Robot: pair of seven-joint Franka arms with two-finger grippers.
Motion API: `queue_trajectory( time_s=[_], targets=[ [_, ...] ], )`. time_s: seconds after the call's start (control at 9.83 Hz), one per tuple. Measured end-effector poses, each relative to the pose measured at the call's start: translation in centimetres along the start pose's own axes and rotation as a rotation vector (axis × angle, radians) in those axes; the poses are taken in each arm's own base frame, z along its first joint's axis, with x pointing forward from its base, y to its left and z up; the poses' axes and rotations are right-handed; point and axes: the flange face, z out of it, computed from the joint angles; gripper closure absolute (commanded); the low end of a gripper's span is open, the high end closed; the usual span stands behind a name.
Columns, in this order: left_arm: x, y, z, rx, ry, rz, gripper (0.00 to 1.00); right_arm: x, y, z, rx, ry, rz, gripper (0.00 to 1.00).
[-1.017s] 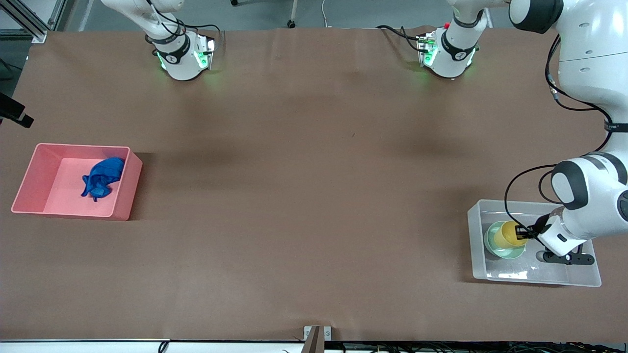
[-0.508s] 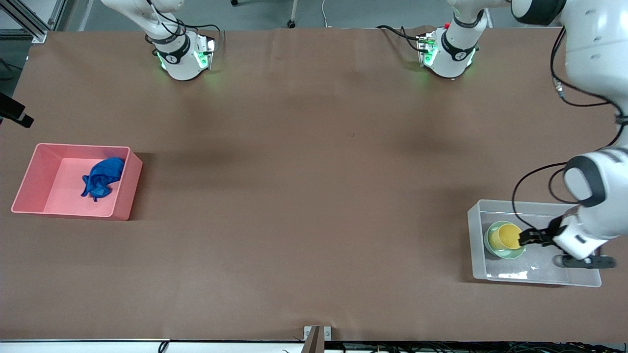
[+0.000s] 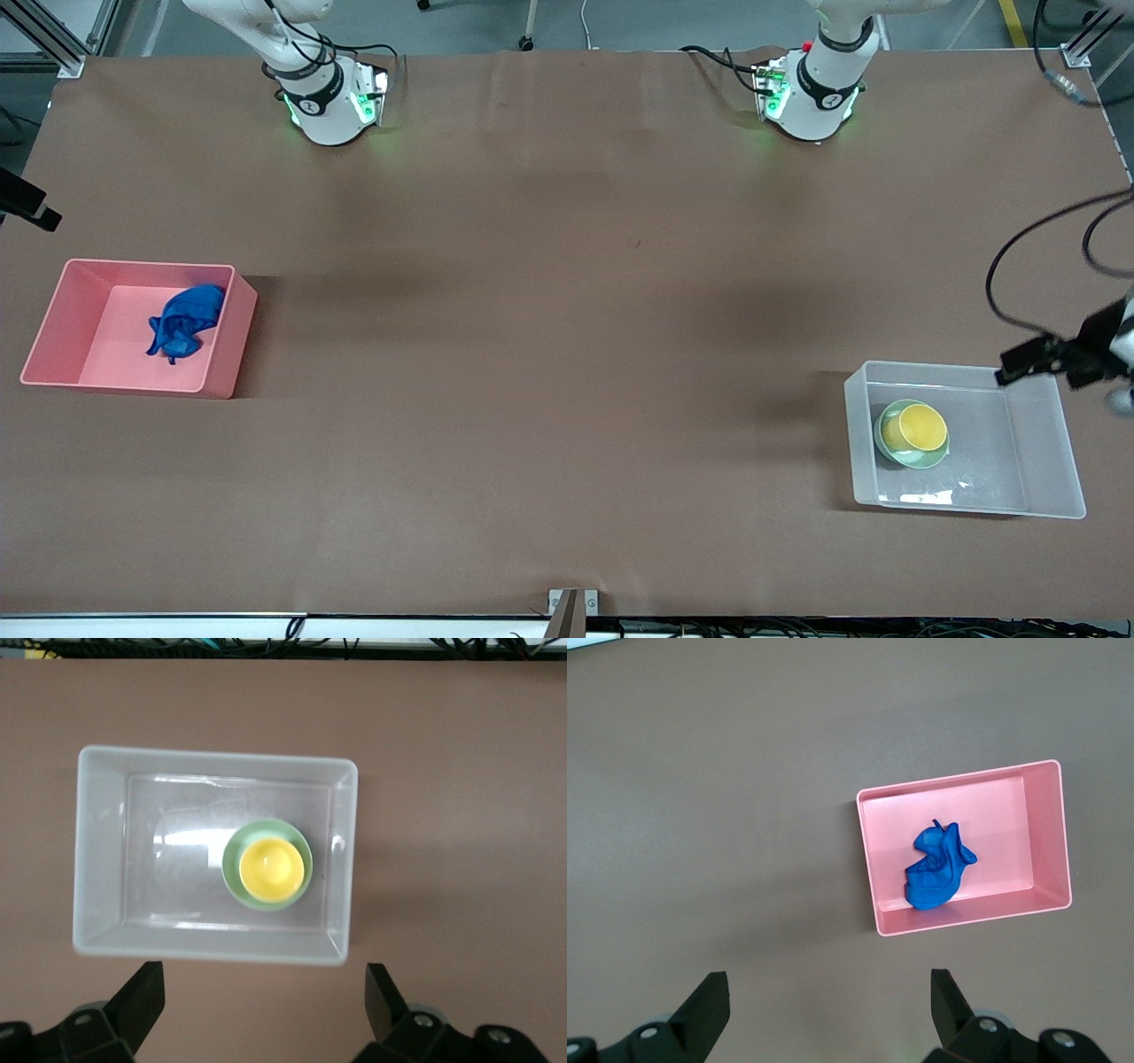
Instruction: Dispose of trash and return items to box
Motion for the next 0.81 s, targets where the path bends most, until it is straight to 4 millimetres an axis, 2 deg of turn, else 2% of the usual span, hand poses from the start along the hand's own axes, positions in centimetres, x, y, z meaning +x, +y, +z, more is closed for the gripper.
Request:
queue_trajectory(
  time_s=[0.2,0.31,0.41,0.51,0.61,0.81],
  targets=[
    [-4.8,4.1,-4.3,0.026,0.006,-0.007,0.01,0.0,0.0,0.0,0.000,0.000,0.000,0.00],
    [-7.3,5.3,-5.8,0.029,-0.001,-0.012,0.00,0.0,0.0,0.0,0.000,0.000,0.000,0.00],
    [-9.3,5.4,-6.8,0.029,-0.004,-0.015,0.00,0.0,0.0,0.0,0.000,0.000,0.000,0.00],
    [-10.4,5.2,-7.4,0.029,-0.009,-0.018,0.00,0.0,0.0,0.0,0.000,0.000,0.000,0.00],
    [-10.6,5.2,-8.0,0.029,-0.023,-0.019,0.00,0.0,0.0,0.0,0.000,0.000,0.000,0.00],
    [-8.8,5.6,-9.9,0.030,-0.083,-0.015,0.00,0.0,0.0,0.0,0.000,0.000,0.000,0.00]
  ],
)
